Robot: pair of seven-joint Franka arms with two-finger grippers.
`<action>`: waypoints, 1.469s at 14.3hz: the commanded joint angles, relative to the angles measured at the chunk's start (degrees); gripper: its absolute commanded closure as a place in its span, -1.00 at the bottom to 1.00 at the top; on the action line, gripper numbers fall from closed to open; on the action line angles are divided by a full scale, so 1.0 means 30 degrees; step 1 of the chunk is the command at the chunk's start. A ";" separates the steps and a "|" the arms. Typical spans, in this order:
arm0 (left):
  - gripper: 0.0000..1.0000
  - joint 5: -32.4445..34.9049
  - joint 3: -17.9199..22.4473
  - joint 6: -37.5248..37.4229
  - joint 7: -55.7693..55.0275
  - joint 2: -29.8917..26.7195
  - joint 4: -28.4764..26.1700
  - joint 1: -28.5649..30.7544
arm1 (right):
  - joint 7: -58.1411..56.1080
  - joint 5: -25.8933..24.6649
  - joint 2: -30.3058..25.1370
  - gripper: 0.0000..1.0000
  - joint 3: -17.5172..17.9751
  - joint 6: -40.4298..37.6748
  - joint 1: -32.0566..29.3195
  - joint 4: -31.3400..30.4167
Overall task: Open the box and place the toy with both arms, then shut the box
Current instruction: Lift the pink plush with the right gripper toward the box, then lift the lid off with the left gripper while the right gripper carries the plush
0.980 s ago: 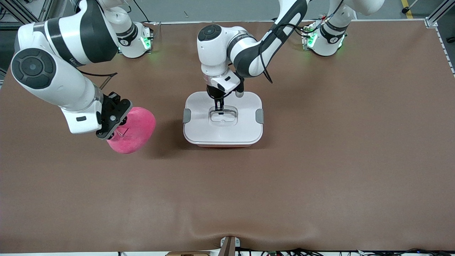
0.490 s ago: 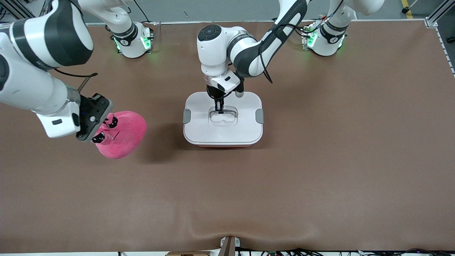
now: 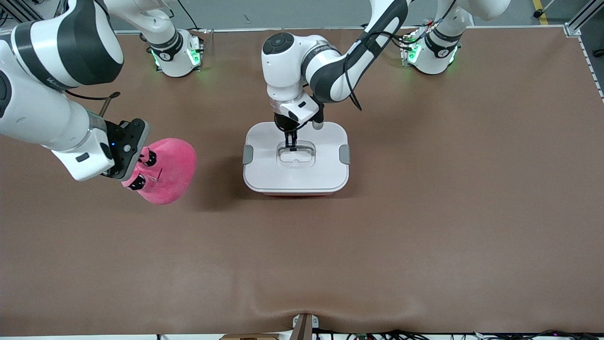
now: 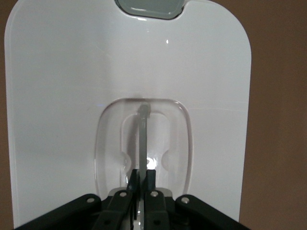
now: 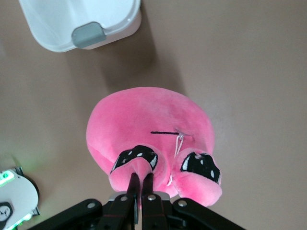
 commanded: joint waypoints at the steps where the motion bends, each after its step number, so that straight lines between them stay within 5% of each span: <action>1: 1.00 0.0710 -0.0047 0.0092 -0.1089 -0.0192 0.0226 -0.0038 | -0.1315 -0.0599 0.0130 1.00 0.0039 -0.0054 0.0492 0.0260; 13: 1.00 0.0097 -0.0222 -0.2016 -0.0242 -0.2241 0.0167 0.0050 | -0.2950 -0.0747 0.0159 1.00 0.0098 0.0386 0.1489 0.0084; 21: 1.00 -0.1779 -0.0222 -0.4828 0.5992 -0.4321 0.0050 0.1979 | -0.6849 -0.0484 0.0130 1.00 0.0127 0.1146 0.3744 0.0025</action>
